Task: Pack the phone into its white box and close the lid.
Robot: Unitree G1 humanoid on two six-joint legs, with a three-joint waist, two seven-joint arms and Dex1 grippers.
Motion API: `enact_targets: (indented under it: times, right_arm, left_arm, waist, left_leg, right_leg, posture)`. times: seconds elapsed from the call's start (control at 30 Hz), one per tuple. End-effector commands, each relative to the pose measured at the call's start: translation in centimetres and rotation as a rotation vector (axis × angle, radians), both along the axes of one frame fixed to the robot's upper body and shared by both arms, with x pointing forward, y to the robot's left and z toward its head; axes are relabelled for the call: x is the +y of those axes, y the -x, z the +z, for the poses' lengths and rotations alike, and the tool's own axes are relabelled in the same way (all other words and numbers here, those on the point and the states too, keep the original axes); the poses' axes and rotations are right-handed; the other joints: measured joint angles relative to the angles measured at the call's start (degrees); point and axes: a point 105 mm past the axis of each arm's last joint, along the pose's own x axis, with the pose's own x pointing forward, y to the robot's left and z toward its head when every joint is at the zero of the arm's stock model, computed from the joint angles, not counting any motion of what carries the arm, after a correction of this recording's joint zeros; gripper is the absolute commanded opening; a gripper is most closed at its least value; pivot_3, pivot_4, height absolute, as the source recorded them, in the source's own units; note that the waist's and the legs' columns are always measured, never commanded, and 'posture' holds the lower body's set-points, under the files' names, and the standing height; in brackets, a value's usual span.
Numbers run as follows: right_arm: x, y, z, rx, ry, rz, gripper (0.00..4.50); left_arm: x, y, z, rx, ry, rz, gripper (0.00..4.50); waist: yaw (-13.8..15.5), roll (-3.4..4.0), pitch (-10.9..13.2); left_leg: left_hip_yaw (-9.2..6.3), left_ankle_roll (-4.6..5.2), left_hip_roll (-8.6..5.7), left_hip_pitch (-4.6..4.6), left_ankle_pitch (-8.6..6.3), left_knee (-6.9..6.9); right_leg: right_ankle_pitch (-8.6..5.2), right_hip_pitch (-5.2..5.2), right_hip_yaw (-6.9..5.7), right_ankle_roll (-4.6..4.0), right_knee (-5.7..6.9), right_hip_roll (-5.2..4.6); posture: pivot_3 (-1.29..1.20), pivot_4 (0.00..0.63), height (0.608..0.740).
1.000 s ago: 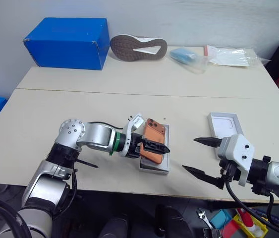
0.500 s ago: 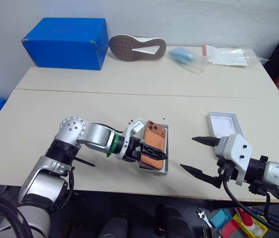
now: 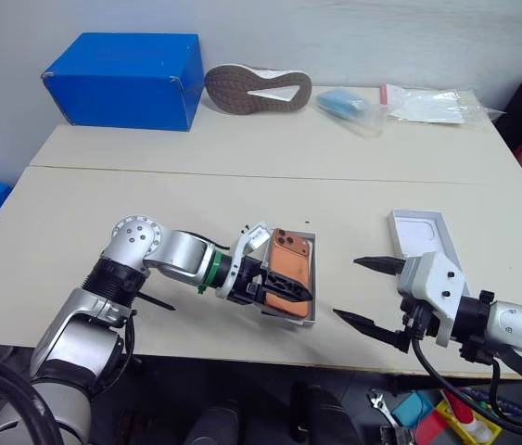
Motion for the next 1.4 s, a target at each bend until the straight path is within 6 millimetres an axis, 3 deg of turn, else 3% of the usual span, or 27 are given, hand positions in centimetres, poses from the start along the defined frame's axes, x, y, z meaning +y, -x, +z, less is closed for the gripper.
enact_targets:
  times: [0.03, 0.53, 0.8, 0.93, 1.03, 1.17, 1.27, 1.4]
  right_arm:
    - [0.2, 0.2, 0.5, -0.038, -0.001, 0.013, 4.5]
    - [0.4, 0.2, 0.3, -0.036, 0.005, 0.033, 4.5]
    - [0.5, 0.1, 0.2, -0.036, 0.005, 0.039, 4.5]
    - [0.6, 0.0, 0.1, -0.032, 0.004, 0.047, 4.5]
    - [0.8, -0.1, 0.1, -0.027, 0.0, 0.057, 4.5]
    - [1.4, -0.6, -0.4, 0.0, -0.011, 0.086, 4.5]
    - [1.9, -1.4, -1.0, 0.02, -0.012, 0.104, 3.89]
    - [2.8, -2.4, -1.2, 0.03, -0.025, 0.12, 2.62]
  left_arm:
    - [0.4, -0.3, 2.0, -0.036, 0.049, -0.012, 4.47]
    - [2.4, 0.0, 3.7, -0.043, 0.069, -0.043, 4.47]
    - [5.2, 0.0, 4.1, -0.064, 0.048, 0.009, 4.47]
    - [5.1, -0.4, 5.4, -0.136, 0.143, 0.024, 4.47]
    - [4.9, -0.9, 5.0, -0.241, 0.14, 0.045, 4.47]
    - [4.4, -0.5, 3.6, -0.532, 0.104, -0.068, 3.59]
    - [4.2, 0.1, 2.4, -0.734, 0.105, -0.237, 2.71]
    - [4.1, -0.6, 1.3, -0.854, 0.096, -0.341, 1.52]
  waist:
    - [-0.07, 0.0, 0.0]
    - [-0.09, 0.0, 0.0]
    - [-0.48, 0.01, 0.01]
    - [-0.46, 0.01, 0.01]
    - [-0.32, 0.01, 0.01]
    - [-0.35, 0.02, 0.01]
    - [-0.86, 0.03, 0.02]
    - [-1.12, 0.04, 0.03]
  left_leg:
    - [0.0, 0.0, 0.01, 0.0, 0.0, 0.0]
    - [-0.01, 0.01, -0.01, -0.01, 0.0, 0.0]
    - [-0.01, 0.01, 0.0, -0.01, 0.0, -0.02]
    - [-0.01, 0.01, -0.01, -0.02, 0.0, -0.02]
    - [-0.01, 0.02, -0.01, -0.03, 0.01, -0.02]
    - [0.0, 0.02, 0.0, -0.05, 0.01, -0.03]
    - [0.03, 0.01, 0.03, -0.06, 0.01, -0.04]
    - [0.02, 0.05, 0.05, -0.1, 0.02, -0.04]
  right_leg:
    - [0.0, 0.0, 0.0, 0.0, 0.0, 0.01]
    - [0.0, -0.01, 0.0, 0.0, -0.01, 0.0]
    - [0.0, -0.03, 0.01, 0.0, 0.0, 0.01]
    - [0.0, -0.03, 0.0, -0.01, -0.01, 0.01]
    - [0.0, -0.02, -0.01, 0.0, -0.04, -0.01]
    - [0.0, -0.01, -0.04, -0.01, -0.09, -0.01]
    - [-0.01, 0.01, -0.04, -0.02, -0.11, -0.01]
    - [-0.01, 0.01, -0.06, -0.02, -0.15, -0.02]
  posture:
    - [0.0, 0.15, 0.74]
    - [0.0, 0.15, 0.74]
    - [0.0, 0.15, 0.74]
    - [0.0, 0.15, 0.74]
    - [0.0, 0.15, 0.74]
    - [0.0, 0.15, 0.74]
    - [0.0, 0.15, 0.74]
    - [0.0, 0.15, 0.74]
